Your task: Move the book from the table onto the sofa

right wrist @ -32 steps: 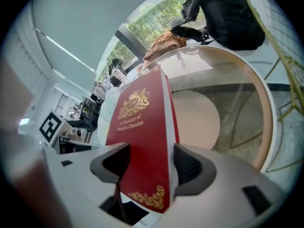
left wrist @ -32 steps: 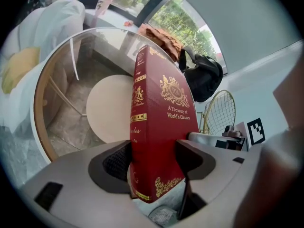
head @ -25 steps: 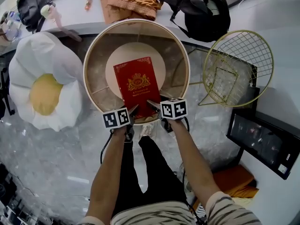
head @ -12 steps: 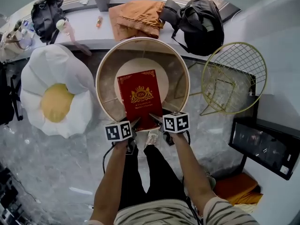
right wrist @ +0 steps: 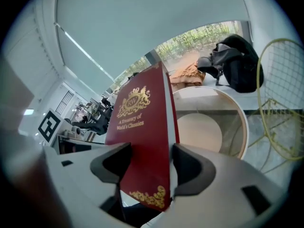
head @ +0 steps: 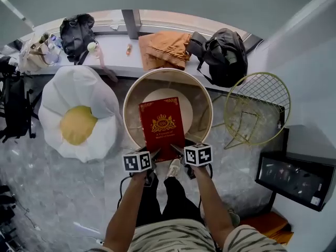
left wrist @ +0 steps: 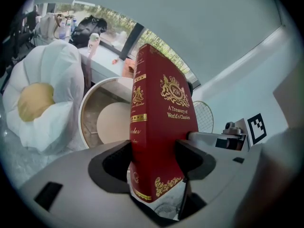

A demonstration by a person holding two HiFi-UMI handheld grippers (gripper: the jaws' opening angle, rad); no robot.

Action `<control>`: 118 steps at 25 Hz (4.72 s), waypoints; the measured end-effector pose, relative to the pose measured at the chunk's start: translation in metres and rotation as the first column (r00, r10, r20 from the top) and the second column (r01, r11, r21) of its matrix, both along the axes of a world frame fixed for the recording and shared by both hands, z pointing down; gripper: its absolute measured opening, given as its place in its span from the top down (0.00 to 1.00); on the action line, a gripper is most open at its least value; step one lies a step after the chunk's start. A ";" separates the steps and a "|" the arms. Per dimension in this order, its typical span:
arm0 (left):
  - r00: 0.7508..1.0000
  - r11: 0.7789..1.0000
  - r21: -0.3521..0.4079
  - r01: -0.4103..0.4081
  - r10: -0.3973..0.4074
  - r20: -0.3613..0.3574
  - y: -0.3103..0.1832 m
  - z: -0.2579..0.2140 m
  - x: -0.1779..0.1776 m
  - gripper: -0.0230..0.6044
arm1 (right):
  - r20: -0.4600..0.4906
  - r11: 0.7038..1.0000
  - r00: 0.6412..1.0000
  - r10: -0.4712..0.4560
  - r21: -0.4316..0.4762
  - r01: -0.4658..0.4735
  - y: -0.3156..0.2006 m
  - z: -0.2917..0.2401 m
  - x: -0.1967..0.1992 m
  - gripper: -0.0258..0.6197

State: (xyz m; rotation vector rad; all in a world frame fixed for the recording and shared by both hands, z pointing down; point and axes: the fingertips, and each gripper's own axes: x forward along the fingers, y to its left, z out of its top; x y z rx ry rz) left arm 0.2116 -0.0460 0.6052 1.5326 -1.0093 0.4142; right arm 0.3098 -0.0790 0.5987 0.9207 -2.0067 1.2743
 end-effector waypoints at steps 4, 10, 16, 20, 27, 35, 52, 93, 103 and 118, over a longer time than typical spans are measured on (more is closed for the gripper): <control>1.000 0.999 0.045 0.024 -0.024 0.012 0.003 -0.043 -0.008 0.49 | 0.010 0.999 1.000 -0.023 0.044 0.023 0.001 -0.043 -0.009 0.50; 0.998 0.994 0.099 0.045 -0.049 0.032 0.015 -0.100 -0.025 0.49 | 0.022 0.993 0.996 -0.083 0.089 0.080 0.011 -0.100 -0.027 0.50; 0.994 0.986 0.134 0.098 -0.105 0.042 0.033 -0.144 -0.042 0.49 | 0.015 0.979 0.987 -0.159 0.132 0.155 0.022 -0.145 -0.047 0.51; 0.985 0.976 0.151 0.155 -0.164 0.052 0.049 -0.163 -0.056 0.49 | 0.018 0.965 0.975 -0.219 0.151 0.214 0.033 -0.164 -0.064 0.51; 0.948 0.933 0.205 0.296 -0.314 0.057 0.078 -0.185 -0.089 0.49 | 0.013 0.914 0.931 -0.365 0.195 0.356 0.050 -0.187 -0.106 0.51; 0.881 0.868 0.222 0.445 -0.468 0.065 0.108 -0.188 -0.133 0.49 | 0.007 0.839 0.860 -0.510 0.223 0.496 0.067 -0.190 -0.161 0.51; 0.732 0.721 0.256 0.645 -0.678 0.064 0.169 -0.189 -0.262 0.49 | 0.001 0.684 0.705 -0.709 0.243 0.688 0.113 -0.191 -0.310 0.51; 0.664 0.664 0.187 0.724 -0.744 0.071 0.127 -0.146 -0.484 0.49 | -0.032 0.588 0.603 -0.797 0.187 0.787 0.068 -0.148 -0.544 0.51; 0.658 0.662 0.141 0.736 -0.749 0.080 0.075 -0.117 -0.510 0.49 | -0.026 0.582 0.590 -0.807 0.136 0.802 0.015 -0.115 -0.571 0.51; 0.692 0.694 0.032 0.719 -0.720 0.057 0.064 0.003 -0.549 0.49 | -0.055 0.618 0.620 -0.783 0.044 0.785 0.005 0.002 -0.609 0.51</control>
